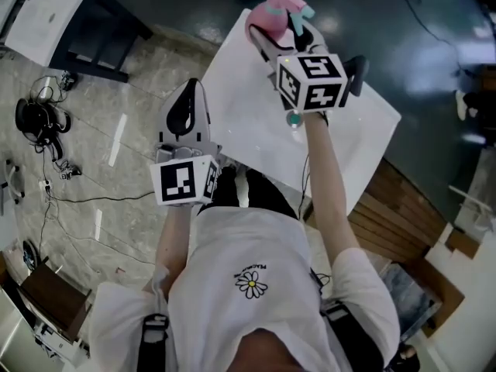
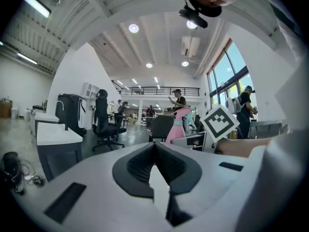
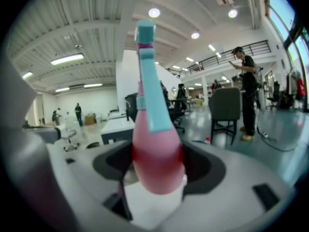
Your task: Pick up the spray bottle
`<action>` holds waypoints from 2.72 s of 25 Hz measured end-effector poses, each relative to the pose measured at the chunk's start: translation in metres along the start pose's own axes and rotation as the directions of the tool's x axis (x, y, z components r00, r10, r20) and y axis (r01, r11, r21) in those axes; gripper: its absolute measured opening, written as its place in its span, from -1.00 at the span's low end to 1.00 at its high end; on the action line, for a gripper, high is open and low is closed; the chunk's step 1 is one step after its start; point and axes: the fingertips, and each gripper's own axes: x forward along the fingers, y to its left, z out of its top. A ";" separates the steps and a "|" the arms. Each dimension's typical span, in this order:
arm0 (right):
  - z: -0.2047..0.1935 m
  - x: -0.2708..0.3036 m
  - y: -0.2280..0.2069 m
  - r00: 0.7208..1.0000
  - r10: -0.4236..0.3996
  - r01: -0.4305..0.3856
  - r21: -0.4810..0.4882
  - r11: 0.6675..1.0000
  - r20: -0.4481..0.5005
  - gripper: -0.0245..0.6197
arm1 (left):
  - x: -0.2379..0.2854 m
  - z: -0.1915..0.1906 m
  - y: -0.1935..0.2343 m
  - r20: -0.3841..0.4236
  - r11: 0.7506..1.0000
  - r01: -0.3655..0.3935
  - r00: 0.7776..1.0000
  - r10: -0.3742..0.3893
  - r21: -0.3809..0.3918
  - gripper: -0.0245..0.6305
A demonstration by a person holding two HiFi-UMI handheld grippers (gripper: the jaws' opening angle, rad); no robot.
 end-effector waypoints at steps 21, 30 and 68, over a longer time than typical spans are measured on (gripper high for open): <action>0.083 -0.261 0.000 0.900 -0.311 0.317 0.033 0.948 0.305 0.08 | 0.010 0.114 -0.153 0.170 0.942 0.323 0.927 -0.334 0.094 -0.86; 0.058 -0.328 -0.009 0.795 -0.481 0.479 0.106 0.872 0.369 0.08 | 0.006 0.116 -0.199 0.183 0.908 0.404 0.889 -0.419 0.113 -0.86; 0.015 -0.344 -0.033 0.754 -0.586 0.552 0.196 0.810 0.298 0.08 | 0.006 0.101 -0.201 0.171 0.903 0.416 0.887 -0.428 0.103 -0.86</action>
